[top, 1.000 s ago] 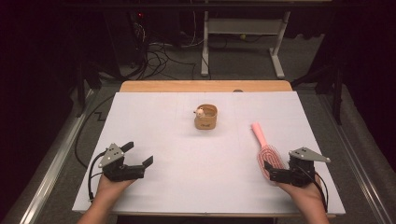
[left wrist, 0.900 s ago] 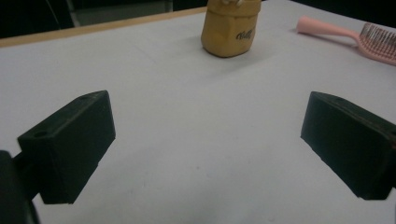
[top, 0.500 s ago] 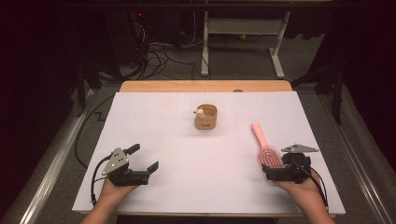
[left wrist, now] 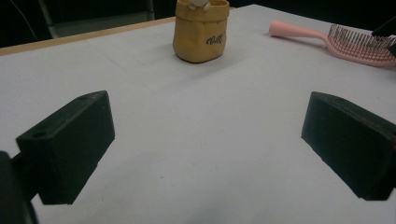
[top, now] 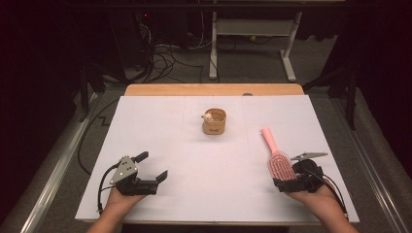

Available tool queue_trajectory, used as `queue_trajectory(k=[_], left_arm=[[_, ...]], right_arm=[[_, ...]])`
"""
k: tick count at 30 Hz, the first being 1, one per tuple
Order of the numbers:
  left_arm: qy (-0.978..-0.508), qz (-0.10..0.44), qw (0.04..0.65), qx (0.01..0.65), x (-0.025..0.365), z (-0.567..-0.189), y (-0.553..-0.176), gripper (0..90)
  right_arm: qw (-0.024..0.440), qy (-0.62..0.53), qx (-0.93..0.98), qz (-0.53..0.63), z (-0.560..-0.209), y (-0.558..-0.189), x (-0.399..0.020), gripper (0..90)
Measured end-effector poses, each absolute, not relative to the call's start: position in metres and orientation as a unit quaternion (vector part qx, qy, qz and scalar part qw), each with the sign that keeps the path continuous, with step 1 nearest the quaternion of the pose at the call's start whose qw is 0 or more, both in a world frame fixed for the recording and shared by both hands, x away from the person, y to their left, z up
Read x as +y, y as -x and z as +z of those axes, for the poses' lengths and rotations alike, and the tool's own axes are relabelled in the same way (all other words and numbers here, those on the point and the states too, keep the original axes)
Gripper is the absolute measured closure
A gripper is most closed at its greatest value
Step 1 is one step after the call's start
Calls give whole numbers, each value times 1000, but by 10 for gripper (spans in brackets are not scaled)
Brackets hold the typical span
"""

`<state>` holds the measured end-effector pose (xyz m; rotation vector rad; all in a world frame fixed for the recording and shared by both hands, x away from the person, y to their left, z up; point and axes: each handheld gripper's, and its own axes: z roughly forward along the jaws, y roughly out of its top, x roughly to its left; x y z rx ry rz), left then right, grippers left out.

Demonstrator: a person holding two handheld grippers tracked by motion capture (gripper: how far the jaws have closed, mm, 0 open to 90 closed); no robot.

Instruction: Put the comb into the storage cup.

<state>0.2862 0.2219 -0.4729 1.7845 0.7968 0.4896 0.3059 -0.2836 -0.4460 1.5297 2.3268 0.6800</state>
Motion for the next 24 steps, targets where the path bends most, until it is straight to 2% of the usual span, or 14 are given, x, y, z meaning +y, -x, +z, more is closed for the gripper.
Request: queue_trajectory(k=[17, 24], left_arm=[[-751, 203, 532, 333, 222, -474, -286, 34], [-751, 201, 534, 334, 223, -474, -286, 34]], right_arm=[[76, -531, 831, 145, -443, -332, -271, 2], [65, -534, 834, 122, -441, -347, -265, 17]])
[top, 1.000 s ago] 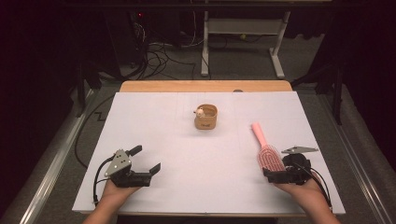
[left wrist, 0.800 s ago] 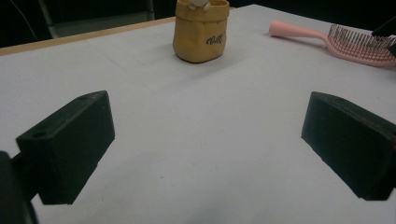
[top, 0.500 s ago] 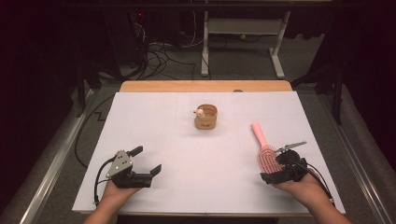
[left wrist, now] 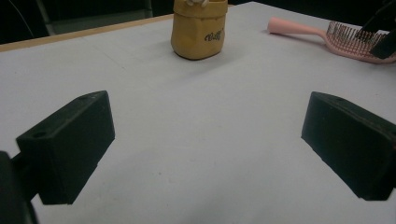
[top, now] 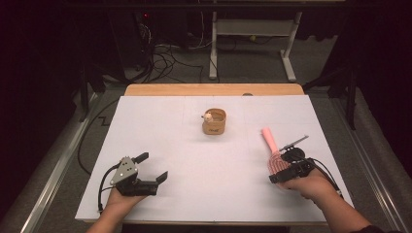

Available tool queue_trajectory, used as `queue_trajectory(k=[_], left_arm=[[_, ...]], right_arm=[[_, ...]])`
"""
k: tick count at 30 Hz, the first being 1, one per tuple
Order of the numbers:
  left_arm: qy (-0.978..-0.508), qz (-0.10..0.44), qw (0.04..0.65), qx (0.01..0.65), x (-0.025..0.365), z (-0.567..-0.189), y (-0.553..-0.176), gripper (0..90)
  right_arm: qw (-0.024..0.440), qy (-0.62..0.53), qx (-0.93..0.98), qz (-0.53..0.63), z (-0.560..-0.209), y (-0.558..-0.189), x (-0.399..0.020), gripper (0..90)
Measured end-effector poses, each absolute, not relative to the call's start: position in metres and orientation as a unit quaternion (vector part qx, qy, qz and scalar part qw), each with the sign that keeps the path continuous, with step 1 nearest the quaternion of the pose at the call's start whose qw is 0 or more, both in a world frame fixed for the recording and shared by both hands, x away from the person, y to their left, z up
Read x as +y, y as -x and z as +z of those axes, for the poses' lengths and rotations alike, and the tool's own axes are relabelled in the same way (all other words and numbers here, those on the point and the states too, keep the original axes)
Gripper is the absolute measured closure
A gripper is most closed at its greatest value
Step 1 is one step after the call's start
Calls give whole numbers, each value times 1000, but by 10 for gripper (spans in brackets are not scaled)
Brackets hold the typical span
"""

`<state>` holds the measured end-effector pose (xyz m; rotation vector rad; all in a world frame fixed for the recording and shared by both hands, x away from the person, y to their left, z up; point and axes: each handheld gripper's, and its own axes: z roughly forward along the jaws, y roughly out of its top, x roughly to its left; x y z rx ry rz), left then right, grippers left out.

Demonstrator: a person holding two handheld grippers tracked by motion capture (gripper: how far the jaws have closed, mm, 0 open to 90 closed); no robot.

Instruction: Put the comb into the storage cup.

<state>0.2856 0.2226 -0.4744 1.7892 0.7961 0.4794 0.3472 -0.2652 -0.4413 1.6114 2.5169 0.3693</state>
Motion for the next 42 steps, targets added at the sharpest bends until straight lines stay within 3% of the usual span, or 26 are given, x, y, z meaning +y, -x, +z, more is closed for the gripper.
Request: queue_trajectory(k=[21, 42], left_arm=[[-749, 200, 535, 335, 224, -474, -286, 35], [-753, 198, 534, 331, 222, -474, -285, 36]], right_arm=[[56, -541, 835, 83, -442, -373, -258, 135], [43, -541, 840, 32, -445, -383, -249, 124]])
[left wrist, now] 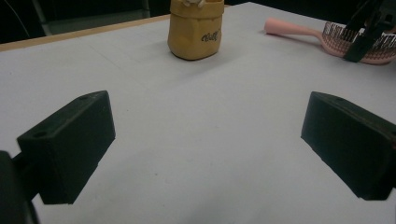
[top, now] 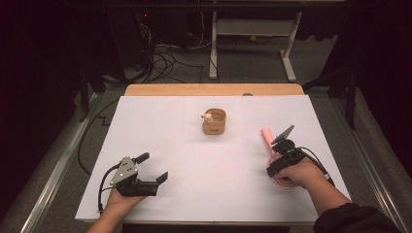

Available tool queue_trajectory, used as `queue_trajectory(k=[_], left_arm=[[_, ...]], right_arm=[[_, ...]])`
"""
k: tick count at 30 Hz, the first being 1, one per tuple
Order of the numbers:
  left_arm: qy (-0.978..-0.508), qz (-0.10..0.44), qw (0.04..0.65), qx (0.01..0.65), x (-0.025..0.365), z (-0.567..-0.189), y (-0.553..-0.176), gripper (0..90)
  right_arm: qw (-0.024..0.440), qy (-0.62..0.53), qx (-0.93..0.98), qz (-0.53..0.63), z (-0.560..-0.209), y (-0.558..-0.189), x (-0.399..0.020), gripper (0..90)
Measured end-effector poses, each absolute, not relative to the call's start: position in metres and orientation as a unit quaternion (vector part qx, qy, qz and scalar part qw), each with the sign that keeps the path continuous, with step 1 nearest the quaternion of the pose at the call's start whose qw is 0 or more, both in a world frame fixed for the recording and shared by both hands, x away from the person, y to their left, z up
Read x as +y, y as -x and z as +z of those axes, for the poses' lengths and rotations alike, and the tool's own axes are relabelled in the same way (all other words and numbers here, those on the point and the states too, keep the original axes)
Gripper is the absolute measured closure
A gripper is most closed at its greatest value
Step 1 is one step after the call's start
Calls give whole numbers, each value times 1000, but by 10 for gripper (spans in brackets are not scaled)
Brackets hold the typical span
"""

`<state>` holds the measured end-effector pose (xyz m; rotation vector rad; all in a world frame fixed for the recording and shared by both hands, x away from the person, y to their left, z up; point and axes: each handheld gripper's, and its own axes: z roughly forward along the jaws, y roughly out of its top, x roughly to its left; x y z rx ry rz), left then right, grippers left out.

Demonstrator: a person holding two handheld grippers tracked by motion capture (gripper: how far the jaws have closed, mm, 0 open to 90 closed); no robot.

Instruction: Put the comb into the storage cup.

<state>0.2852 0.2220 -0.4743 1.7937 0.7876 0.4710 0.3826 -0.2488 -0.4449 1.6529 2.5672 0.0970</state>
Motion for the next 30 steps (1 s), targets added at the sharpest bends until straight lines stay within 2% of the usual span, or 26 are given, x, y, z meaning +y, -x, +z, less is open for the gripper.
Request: queue_trajectory(k=[11, 30], left_arm=[[-758, 194, 531, 326, 218, -475, -286, 42], [-753, 192, 536, 329, 217, -474, -285, 44]], right_arm=[[27, -540, 841, 12, -445, -389, -246, 122], [31, -548, 836, 13, -444, -388, -246, 156]])
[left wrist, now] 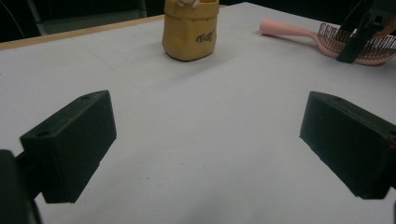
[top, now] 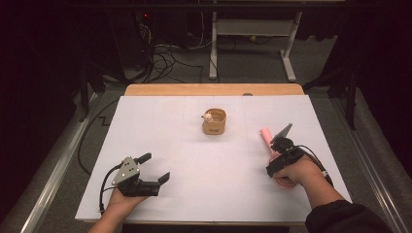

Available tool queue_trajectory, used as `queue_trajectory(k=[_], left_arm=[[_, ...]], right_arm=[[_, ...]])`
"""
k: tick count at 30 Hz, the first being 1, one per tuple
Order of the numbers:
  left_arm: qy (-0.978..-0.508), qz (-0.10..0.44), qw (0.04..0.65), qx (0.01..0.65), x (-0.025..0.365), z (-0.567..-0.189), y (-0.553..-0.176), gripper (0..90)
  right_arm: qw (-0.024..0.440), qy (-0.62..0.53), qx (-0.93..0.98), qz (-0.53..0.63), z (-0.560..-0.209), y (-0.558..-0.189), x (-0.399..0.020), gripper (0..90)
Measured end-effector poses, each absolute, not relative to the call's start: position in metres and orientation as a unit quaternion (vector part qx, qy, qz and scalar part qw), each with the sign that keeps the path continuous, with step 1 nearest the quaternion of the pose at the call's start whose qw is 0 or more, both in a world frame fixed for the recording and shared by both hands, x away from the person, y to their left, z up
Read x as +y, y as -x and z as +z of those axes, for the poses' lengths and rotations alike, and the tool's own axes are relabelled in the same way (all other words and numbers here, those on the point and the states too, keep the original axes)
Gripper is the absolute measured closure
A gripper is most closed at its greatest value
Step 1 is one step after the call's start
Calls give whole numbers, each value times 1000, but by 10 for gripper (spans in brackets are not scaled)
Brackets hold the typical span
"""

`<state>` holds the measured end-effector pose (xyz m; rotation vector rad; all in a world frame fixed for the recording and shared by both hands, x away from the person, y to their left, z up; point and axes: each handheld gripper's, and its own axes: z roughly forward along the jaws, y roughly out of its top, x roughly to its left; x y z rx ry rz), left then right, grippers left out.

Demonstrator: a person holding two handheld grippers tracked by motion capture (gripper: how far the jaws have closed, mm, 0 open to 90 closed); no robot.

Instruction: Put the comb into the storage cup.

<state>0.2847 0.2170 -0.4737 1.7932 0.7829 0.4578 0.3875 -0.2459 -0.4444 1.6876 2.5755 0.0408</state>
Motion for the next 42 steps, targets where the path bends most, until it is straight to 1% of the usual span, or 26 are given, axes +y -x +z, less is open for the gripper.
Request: queue_trajectory(k=[14, 37, 42], left_arm=[[-751, 192, 539, 328, 218, -473, -284, 47], [-754, 189, 538, 327, 218, -474, -284, 54], [-753, 190, 539, 326, 218, -474, -284, 57]], right_arm=[[30, -551, 834, 14, -442, -389, -247, 199], [22, -546, 838, -2, -442, -394, -245, 192], [27, -544, 839, 2, -442, -392, -244, 192]])
